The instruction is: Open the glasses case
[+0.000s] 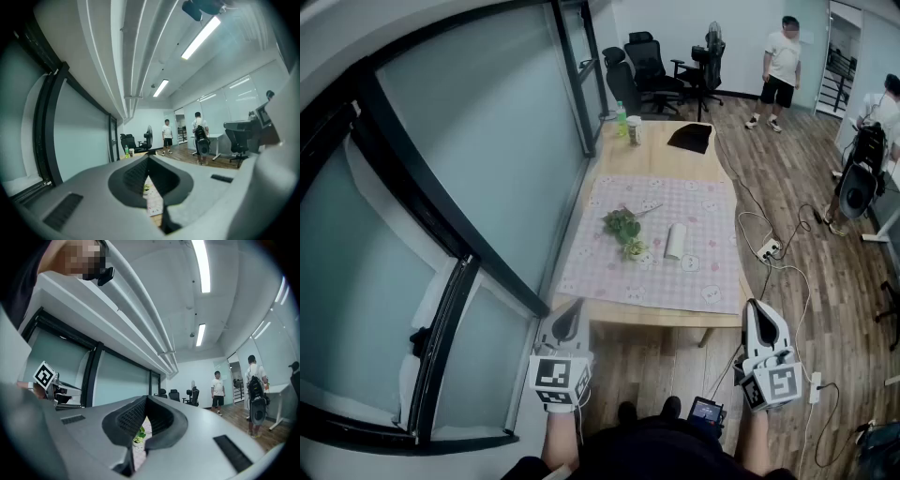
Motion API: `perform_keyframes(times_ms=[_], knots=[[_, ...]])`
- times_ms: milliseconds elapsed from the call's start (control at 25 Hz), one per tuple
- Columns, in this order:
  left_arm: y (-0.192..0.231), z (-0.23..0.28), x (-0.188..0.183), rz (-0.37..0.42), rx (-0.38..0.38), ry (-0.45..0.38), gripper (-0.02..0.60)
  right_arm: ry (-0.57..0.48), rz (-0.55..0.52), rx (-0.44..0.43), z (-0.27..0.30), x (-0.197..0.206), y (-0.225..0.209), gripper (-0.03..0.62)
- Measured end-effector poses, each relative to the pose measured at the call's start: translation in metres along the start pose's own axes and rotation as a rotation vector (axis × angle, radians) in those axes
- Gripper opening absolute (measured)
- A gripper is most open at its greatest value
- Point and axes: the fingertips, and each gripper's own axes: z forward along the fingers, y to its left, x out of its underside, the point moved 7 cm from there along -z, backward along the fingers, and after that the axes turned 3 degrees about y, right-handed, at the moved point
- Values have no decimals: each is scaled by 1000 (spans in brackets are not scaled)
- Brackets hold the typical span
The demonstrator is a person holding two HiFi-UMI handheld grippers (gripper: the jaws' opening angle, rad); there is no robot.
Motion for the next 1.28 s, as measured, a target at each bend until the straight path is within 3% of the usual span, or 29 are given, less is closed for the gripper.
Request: perform_keyframes(times_ms=[640, 840, 920, 1280], knots=[[-19, 9, -2, -8, -42, 13, -2, -1, -27, -56, -3, 8, -21, 17], [-35, 16, -8, -17, -38, 27, -2, -29, 69, -46, -9, 7, -39, 17], [-38, 18, -9, -11, -49, 32, -2, -18, 60, -31, -12, 18, -53, 17], [-20, 87, 10, -13, 2, 79, -2, 80, 52, -11, 45, 49, -65, 17]])
